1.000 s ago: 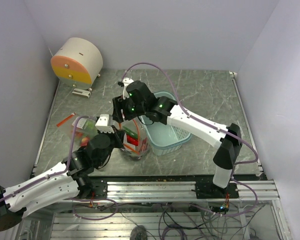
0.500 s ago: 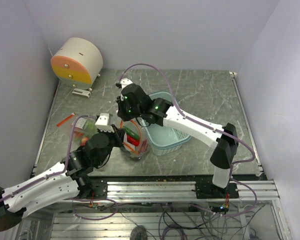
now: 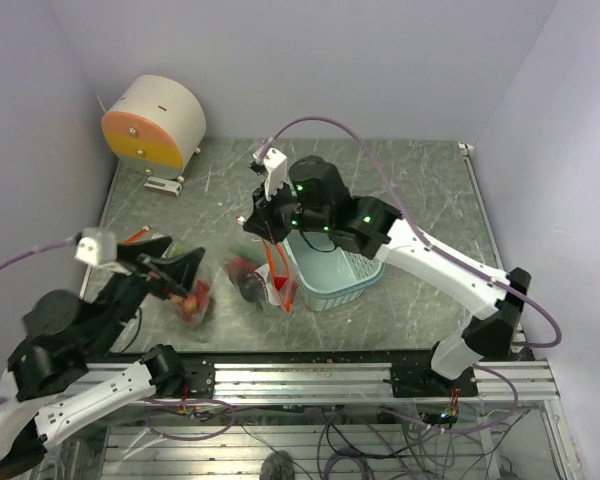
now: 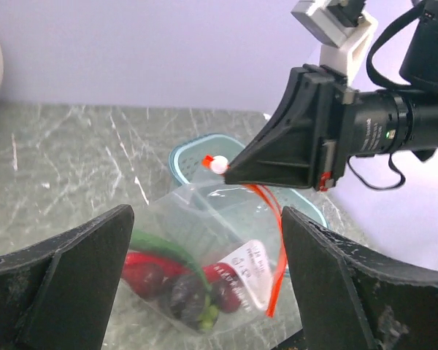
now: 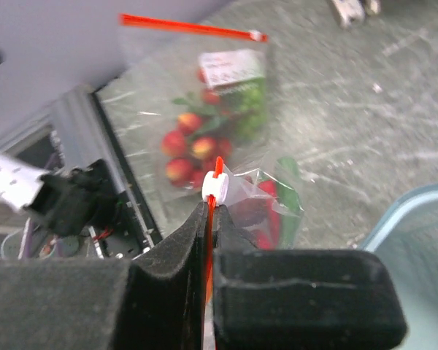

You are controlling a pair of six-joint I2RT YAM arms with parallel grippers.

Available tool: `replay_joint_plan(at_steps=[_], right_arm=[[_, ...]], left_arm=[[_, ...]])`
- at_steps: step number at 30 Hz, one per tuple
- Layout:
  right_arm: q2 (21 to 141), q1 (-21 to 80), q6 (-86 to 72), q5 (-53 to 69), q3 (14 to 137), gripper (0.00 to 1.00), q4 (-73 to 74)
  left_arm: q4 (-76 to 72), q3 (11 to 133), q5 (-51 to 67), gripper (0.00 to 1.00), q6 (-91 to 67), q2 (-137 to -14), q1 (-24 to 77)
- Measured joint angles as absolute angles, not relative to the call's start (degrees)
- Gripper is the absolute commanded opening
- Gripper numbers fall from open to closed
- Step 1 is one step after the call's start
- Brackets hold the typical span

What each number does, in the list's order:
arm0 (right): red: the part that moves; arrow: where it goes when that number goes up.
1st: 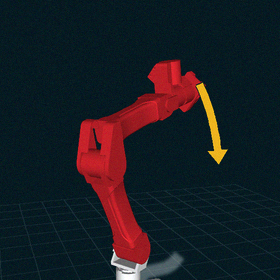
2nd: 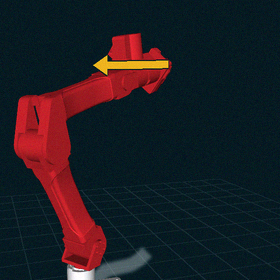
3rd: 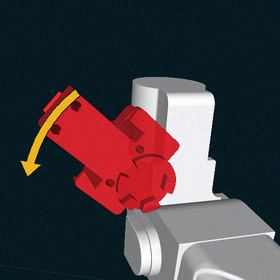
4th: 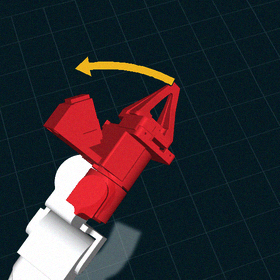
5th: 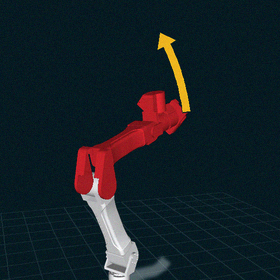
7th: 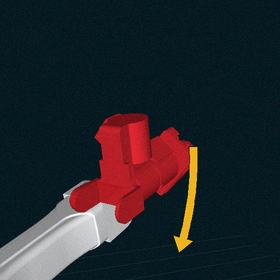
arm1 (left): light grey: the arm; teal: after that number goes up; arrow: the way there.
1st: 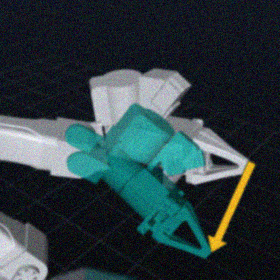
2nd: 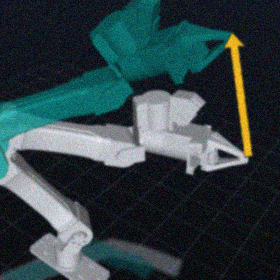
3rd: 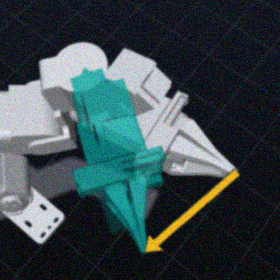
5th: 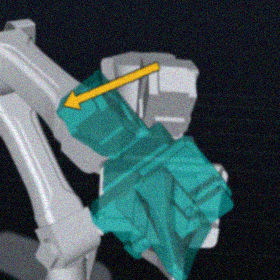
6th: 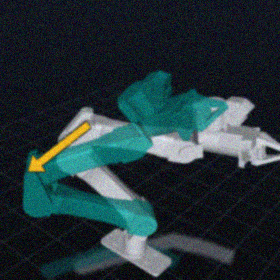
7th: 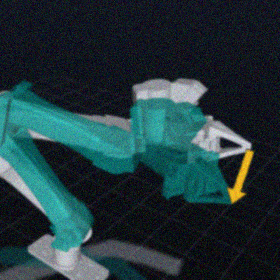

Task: Place the food in the zip-top bag and seal the zipper
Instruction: Adjust the zipper food storage bag at the center of the board.

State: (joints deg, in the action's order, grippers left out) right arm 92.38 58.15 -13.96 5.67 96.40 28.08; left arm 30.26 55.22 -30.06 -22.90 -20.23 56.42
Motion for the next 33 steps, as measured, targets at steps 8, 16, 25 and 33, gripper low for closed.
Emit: replay_joint_plan(at_steps=[8, 16, 25, 33], right_arm=[[89.2, 58.1, -4.2, 23.2, 98.9, 0.0, 28.5], [88.4, 58.1, 2.9, 33.6, 98.9, 0.0, 31.0], [83.3, 58.1, 5.6, 38.9, 97.1, 0.0, 30.3], [81.6, 58.1, 7.4, 44.2, 93.8, 0.0, 29.6]], left_arm=[[32.9, 56.7, -18.7, 0.91, -7.9, -14.4, 56.4], [34.9, 59.8, -6.9, 0.91, 3.1, -22.1, 56.4], [34.4, 57.3, 0.1, 0.87, 4.3, -21.3, 56.4], [29.3, 52.7, 3.3, 0.84, 2.1, -21.6, 56.4]])
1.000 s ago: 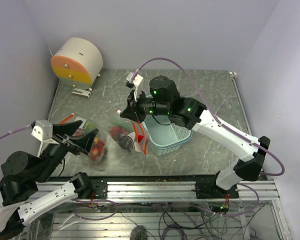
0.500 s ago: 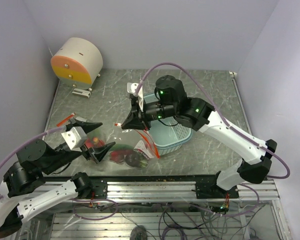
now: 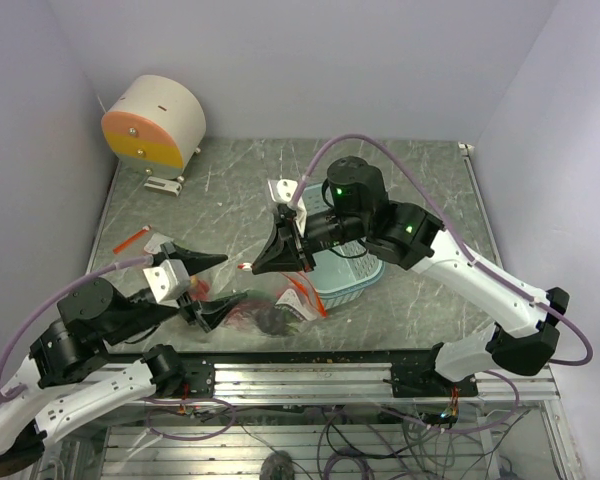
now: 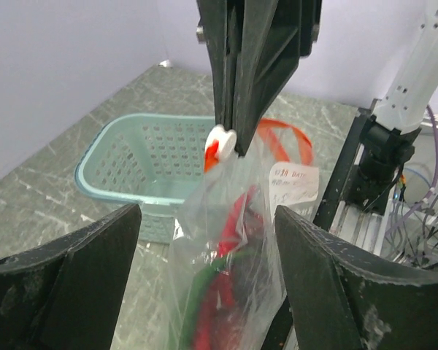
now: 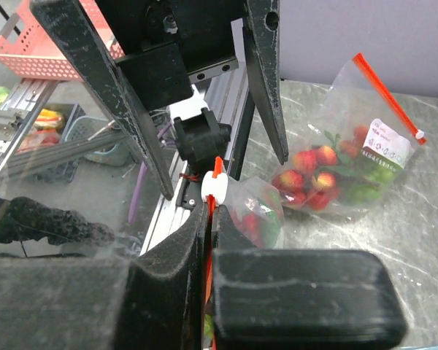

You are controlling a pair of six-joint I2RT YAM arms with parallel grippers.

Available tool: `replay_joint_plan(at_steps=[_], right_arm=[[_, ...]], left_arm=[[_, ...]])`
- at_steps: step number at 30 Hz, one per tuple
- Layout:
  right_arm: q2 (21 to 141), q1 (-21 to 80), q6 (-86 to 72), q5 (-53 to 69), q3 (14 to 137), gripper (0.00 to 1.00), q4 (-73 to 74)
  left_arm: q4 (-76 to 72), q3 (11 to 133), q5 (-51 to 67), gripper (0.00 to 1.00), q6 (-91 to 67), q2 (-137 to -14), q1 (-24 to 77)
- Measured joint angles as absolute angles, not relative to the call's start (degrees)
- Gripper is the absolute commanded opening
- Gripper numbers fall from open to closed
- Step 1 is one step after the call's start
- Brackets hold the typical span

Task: Place the food in the zip-top bag and seal the zipper
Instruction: Adjust the zipper food storage bag at the center of the board.

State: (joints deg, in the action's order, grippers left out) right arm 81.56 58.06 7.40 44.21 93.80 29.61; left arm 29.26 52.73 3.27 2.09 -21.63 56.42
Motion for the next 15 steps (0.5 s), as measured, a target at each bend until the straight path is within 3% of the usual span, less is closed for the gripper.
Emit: replay_joint_plan(at_steps=[3, 8, 15], right_arm=[[81.5, 58.1, 7.6, 45.1, 93.1, 0.0, 28.8], [81.4, 58.1, 7.6, 45.7, 92.4, 0.0, 27.8], [80.7, 58.1, 7.7, 45.6, 91.7, 0.0, 27.3]], left_arm=[[26.0, 52.4, 5.1, 0.79, 1.3, -22.5, 56.4], [22.0, 51.9, 8.9, 0.56, -0.1, -25.6, 56.4], [21.5, 50.6, 12.6, 0.49, -1.0, -29.6, 56.4]])
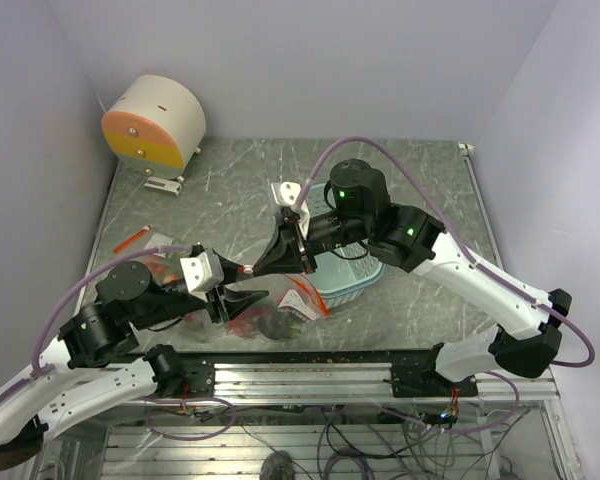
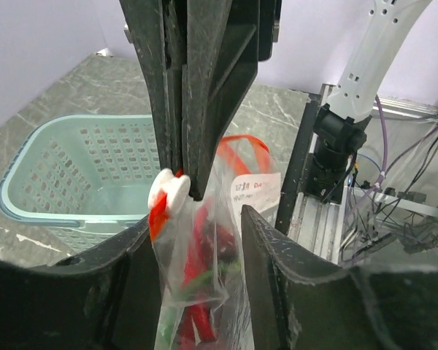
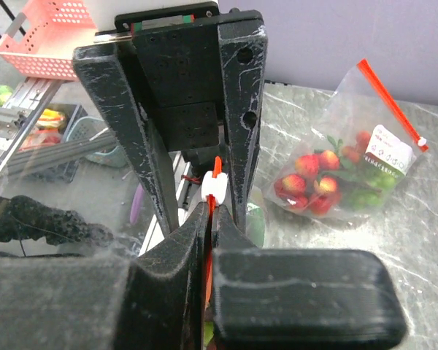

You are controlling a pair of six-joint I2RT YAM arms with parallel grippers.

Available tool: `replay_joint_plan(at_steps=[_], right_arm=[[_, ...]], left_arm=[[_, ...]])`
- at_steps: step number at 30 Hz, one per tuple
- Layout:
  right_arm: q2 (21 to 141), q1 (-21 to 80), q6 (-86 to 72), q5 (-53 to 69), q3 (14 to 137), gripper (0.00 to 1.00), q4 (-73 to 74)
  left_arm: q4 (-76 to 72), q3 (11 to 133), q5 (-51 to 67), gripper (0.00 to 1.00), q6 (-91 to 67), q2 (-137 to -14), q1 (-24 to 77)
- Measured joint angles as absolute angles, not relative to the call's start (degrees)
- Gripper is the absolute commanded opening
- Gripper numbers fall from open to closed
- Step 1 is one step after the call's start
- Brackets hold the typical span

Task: Place the food in the zip-top bag and seal the zipper
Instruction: Adjust the zipper food storage bag at the center of the board.

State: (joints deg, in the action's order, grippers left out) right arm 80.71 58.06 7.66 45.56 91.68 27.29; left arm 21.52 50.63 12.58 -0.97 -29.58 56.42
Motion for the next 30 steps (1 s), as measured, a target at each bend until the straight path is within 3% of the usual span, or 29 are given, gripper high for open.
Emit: replay_joint_plan(at_steps=[6, 7, 10, 12, 18, 30], right_arm=[[79.7, 58.1, 7.8, 45.7, 91.2, 0.0, 27.2], [79.6, 58.1, 7.8, 45.8, 91.2, 0.0, 27.2], [79.5, 58.1, 7.9, 46.1, 91.2, 0.03, 27.0], [79.5, 58.1, 7.8, 46.0, 91.1, 0.19, 26.8], [79.5, 58.1, 7.4, 42.2, 89.4, 0.46, 25.2], [78.5, 58.1, 7.5, 44.7, 87.2, 0.47, 22.0]], left_arm=[[20.7, 49.4, 13.6, 0.09, -1.8, -27.5, 56.4], [20.5, 49.4, 13.6, 0.07, -1.9, -27.4, 56.4], [20.1, 49.4, 13.3, 0.07, -2.1, -27.3, 56.4], [20.0, 49.4, 13.2, 0.07, -2.0, -27.3, 56.4], [20.8, 49.4, 12.3, 0.07, -2.1, -27.5, 56.4], [22.7, 49.4, 8.3, 0.07, -3.7, -26.1, 56.4]])
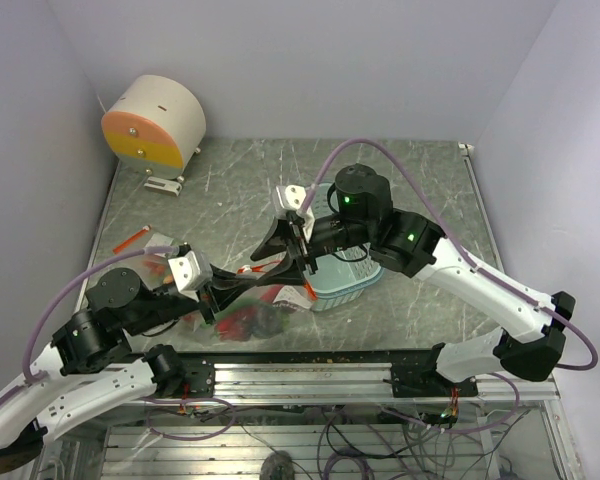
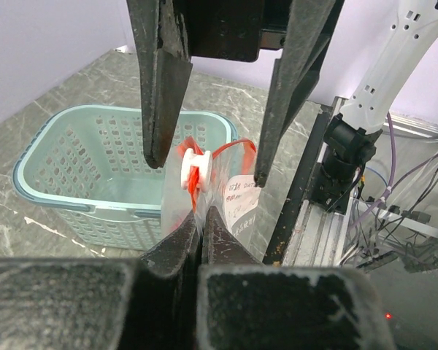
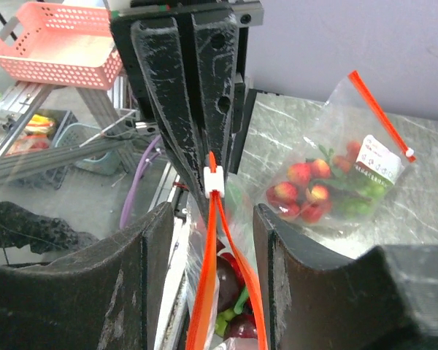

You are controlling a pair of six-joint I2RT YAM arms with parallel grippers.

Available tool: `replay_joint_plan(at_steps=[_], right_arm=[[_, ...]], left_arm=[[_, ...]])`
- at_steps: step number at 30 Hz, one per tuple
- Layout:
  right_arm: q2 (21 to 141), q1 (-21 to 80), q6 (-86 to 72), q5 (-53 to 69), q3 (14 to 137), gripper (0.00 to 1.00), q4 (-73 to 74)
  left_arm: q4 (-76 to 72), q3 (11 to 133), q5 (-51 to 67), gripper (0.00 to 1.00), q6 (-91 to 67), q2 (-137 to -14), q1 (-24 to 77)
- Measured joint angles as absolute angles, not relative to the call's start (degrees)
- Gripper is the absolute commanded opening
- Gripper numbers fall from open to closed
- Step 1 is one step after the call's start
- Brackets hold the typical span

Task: Place the food in the zip-top bag and seal the zipper
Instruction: Adjust the zipper food storage bag at the center of the board.

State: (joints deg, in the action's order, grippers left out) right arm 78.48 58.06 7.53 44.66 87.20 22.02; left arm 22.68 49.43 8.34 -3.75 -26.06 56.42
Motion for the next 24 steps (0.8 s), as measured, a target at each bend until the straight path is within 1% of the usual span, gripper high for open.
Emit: replay_joint_plan(at_steps=[7, 14, 18, 22, 24], right_arm=[[79.5, 58.1, 5.6, 45.4, 88.2, 0.46, 19.6], [81.3, 58.0, 4.4, 45.0, 90.0, 0.37, 18.5], [81.5, 57.9, 4.0, 44.9, 90.0, 0.36, 18.5], [81.4, 57.9, 3.8, 44.5, 90.0, 0.3, 18.5], [81.4, 57.9, 3.7, 44.4, 90.0, 0.31, 18.5]], left_arm=[[22.7, 49.4, 8.3, 0.07, -3.9, -26.8, 56.4], [22.7, 49.4, 8.4, 0.07, -3.9, -27.5, 56.4], [22.7, 49.3, 8.4, 0.07, -3.9, -27.1, 56.4], [22.7, 49.3, 8.3, 0.07, -3.9, -26.6, 56.4], [22.7, 49.3, 8.3, 0.07, -3.9, -26.1, 56.4]])
